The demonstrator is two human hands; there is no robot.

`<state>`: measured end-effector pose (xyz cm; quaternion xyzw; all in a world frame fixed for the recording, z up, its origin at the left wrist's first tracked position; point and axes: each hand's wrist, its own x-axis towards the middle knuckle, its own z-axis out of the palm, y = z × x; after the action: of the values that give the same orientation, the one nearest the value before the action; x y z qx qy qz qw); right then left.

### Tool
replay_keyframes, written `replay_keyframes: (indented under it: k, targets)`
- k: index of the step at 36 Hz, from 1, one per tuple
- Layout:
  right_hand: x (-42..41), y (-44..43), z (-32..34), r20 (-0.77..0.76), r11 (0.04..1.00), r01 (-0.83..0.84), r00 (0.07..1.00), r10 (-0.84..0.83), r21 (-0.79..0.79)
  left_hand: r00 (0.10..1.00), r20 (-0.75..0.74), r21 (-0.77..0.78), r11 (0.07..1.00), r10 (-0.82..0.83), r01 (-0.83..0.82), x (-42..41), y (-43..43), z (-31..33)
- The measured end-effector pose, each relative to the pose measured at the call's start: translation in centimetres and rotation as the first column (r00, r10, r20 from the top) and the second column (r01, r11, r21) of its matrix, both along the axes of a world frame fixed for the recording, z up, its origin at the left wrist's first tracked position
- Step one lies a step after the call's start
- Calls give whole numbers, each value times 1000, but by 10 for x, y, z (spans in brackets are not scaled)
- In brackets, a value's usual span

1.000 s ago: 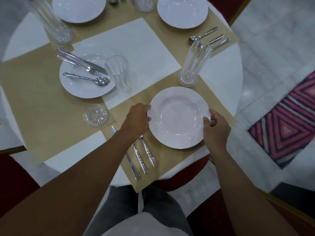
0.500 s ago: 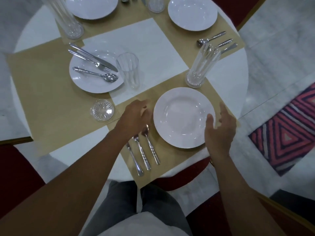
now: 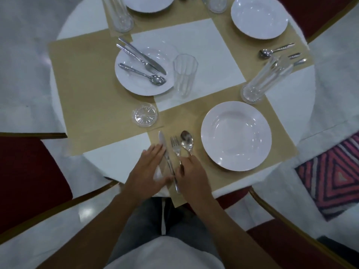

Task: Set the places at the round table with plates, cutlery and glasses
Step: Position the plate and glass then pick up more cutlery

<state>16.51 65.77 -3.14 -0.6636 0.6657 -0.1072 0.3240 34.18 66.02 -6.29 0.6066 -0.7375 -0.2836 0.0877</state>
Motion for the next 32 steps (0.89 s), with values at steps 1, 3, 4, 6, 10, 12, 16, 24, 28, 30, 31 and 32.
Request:
replay_keyframes:
  k: [1, 3, 4, 6, 10, 12, 16, 24, 28, 30, 31, 32]
  targets:
    - [5, 1, 0, -18, 1000, 5, 1000, -5, -6, 999, 31, 9, 1000, -21, 20, -1, 3, -2]
    - [9, 4, -2, -52, 1000, -4, 999, 4, 1, 995, 87, 24, 999, -45, 44, -3, 7, -5]
    - [10, 5, -2, -92, 999, -37, 995, 37, -1, 994, 98, 26, 999, -48, 46, -4, 8, -6]
    - [9, 7, -4, -116, 999, -53, 992, 52, -9, 994, 99, 20, 999, -50, 48, -5, 9, -6]
    - [8, 6, -1, -165, 996, -89, 982, 86, -8, 994, 97, 20, 998, -57, 55, -5, 7, -6]
    - [6, 7, -3, -195, 991, -134, 972, 131, -1, 992, 107, 22, 998, -59, 57, -5, 7, -6]
    - [5, 8, 1, -166, 994, -103, 982, 95, -44, 994, 106, 24, 999, -32, 30, -5, 9, -7]
    - [6, 11, 0, -39, 980, 1, 999, -9, -199, 994, 107, 33, 999, -7, 3, -6, 12, -10]
    - [0, 8, -3, 2, 985, 62, 998, -63, -163, 996, 90, 41, 999, 4, -8, -6, 11, -8]
    - [-5, 7, -2, 17, 982, 120, 993, -118, -149, 997, 80, 47, 999, 9, -13, -7, 11, -8]
    - [-8, 7, -2, 17, 979, 145, 989, -144, -144, 997, 71, 49, 999, 13, -17, -7, 12, -8]
    - [-11, 7, -1, 11, 976, 165, 986, -165, -145, 998, 60, 48, 999, 17, -20, -7, 12, -8]
